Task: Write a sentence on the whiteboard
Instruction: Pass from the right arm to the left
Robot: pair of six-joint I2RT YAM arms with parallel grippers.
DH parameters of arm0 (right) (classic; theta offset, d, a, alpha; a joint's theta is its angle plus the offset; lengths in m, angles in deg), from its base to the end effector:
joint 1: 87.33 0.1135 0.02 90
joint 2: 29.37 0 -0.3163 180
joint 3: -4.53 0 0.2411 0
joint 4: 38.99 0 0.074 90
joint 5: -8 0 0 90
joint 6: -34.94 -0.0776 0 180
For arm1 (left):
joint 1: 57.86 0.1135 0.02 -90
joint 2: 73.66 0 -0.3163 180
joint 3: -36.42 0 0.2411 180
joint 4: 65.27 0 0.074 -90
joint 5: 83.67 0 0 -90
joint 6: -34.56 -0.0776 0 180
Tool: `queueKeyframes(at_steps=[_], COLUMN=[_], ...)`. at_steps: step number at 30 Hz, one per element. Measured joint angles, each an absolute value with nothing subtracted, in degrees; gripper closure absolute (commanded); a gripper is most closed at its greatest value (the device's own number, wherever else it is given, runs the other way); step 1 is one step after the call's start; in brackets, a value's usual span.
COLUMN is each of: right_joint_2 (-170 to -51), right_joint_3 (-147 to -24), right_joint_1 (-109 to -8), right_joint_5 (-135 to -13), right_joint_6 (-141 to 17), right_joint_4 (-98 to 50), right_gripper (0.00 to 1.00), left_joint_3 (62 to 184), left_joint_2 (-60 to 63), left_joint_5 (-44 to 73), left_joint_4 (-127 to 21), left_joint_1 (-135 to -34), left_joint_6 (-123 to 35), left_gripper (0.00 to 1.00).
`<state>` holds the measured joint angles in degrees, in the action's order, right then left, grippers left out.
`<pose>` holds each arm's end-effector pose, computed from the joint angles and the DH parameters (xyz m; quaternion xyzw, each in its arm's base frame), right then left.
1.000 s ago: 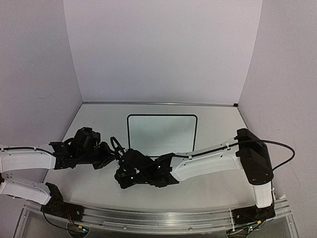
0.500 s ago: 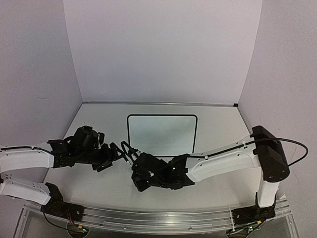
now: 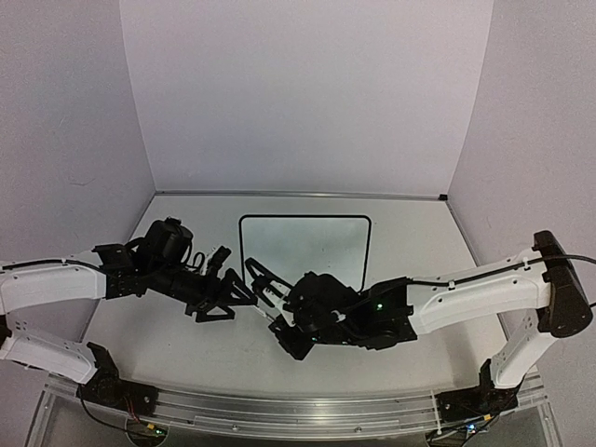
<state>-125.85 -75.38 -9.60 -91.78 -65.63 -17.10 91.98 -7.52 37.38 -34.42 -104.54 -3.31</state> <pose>0.0989 0.3926 0.2654 -0.4654 0.7680 0.2466 0.3643 0.1317 -0.1980 0.2655 0.0682 0.8825 -0.4597 0.0726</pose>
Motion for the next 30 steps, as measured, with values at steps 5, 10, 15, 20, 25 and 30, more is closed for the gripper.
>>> queueKeyframes(at_steps=[5,10,15,20,25,30], right_joint_2=[-125.39,-125.39,-125.11,-124.31,-123.3,-123.16], right_joint_3=[-75.4,-75.4,-75.38,-75.34,-75.33,-75.25], right_joint_1=[-7.97,-7.13,-7.08,-6.92,-6.93,-6.93], right_joint_5=[-91.56,-91.72,-91.94,-91.99,-92.61,-92.91], right_joint_6=[-61.81,-59.99,-59.19,-58.29,-57.94,-57.61], right_joint_4=[-15.58,-13.83,-13.49,-12.92,-12.89,-12.76], right_gripper=[1.0,1.0,1.0,1.0,1.0,1.0], left_joint_3=[91.91,91.82,90.54,89.21,88.55,88.29], left_joint_2=[-7.05,-7.12,-7.42,-8.68,-9.83,-10.49], left_joint_5=[43.36,46.33,47.59,48.45,48.84,49.73], left_joint_4=[-37.44,-39.55,-40.0,-40.45,-40.42,-41.79], left_joint_1=[-104.54,-104.54,-104.54,-104.54,-104.54,-104.54], left_joint_6=[-2.15,-0.66,0.48,1.76,2.9,3.87], left_gripper=[0.41,0.54,0.62,0.66,0.76,0.91])
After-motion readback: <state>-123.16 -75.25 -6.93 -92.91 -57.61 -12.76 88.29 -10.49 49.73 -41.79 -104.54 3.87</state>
